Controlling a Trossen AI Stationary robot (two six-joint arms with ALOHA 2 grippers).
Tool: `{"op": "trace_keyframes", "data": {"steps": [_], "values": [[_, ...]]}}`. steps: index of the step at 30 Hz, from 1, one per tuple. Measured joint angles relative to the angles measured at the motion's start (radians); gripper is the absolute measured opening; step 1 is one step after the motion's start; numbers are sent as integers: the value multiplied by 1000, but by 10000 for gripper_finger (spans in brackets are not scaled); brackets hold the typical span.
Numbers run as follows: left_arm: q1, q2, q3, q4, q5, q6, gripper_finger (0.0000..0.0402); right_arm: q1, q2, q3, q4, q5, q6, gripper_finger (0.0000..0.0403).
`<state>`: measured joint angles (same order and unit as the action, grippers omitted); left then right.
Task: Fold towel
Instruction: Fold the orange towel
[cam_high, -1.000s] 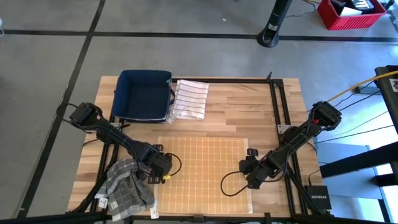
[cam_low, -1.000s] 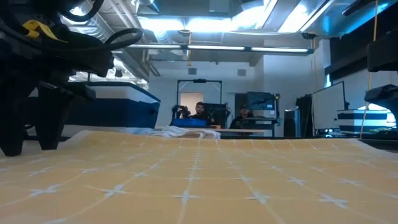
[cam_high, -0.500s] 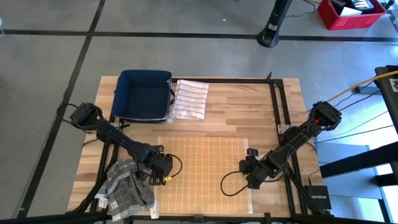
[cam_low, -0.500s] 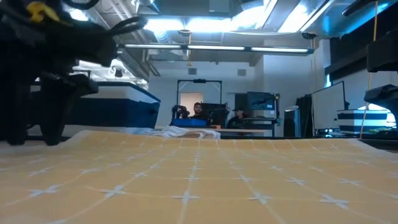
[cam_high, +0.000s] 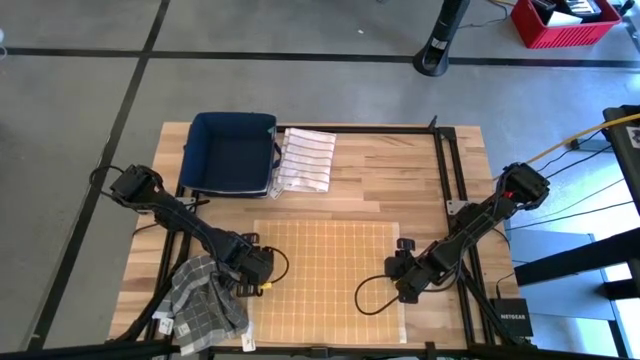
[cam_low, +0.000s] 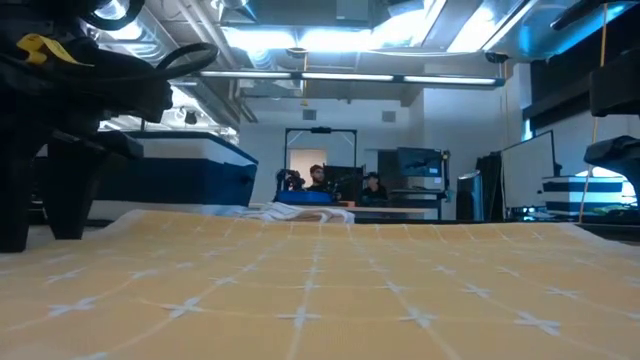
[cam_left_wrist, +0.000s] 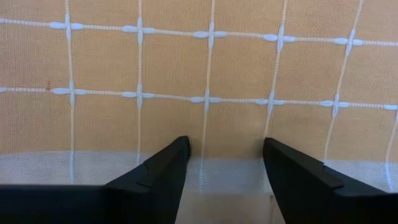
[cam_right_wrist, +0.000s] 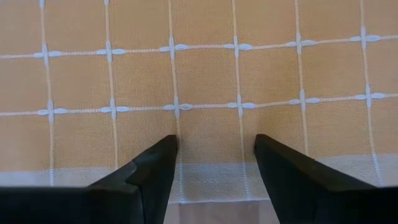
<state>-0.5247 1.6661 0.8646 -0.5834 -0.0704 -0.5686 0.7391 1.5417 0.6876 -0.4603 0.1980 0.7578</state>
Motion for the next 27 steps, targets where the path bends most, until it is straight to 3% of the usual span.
{"op": "trace_keyframes", "data": {"steps": [6, 20, 27], "values": [[0, 1, -1, 0, 3, 0, 153, 0, 0, 0, -16, -26, -8, 188], [-1, 2, -2, -3, -15, 14, 25, 0, 0, 0, -39, -37, -60, 19], [0, 9, 52, -92, -103, 36, 7, 1, -3, 29, -95, -12, -41, 6]]}}
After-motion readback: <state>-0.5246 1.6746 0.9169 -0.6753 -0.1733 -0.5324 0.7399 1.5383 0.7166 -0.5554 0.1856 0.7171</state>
